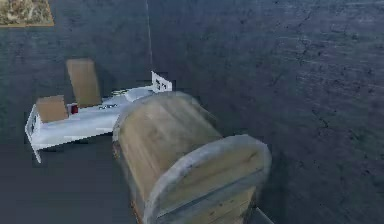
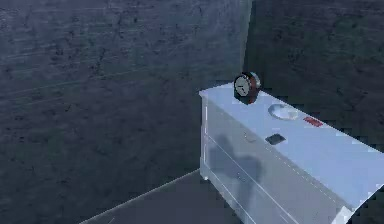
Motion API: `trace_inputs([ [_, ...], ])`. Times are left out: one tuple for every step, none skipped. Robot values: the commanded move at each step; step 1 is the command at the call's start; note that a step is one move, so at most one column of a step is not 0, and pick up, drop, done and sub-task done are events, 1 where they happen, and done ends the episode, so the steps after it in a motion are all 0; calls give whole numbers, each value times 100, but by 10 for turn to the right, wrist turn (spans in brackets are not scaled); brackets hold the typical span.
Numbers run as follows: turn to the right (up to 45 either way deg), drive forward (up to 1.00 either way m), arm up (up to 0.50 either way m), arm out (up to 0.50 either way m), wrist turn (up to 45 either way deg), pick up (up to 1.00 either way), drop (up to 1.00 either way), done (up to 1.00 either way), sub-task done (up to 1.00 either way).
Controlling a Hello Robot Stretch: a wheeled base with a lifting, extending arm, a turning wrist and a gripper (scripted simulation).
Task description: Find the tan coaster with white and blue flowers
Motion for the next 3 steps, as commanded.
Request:
trace_inputs([
  [-450, 0, 0, 0, 0, 0, 0, 0, 0],
  [-450, 0, 0, 0, 0, 0, 0, 0, 0],
  [-60, 0, 0, 0, 0, 0, 0, 0, 0],
])
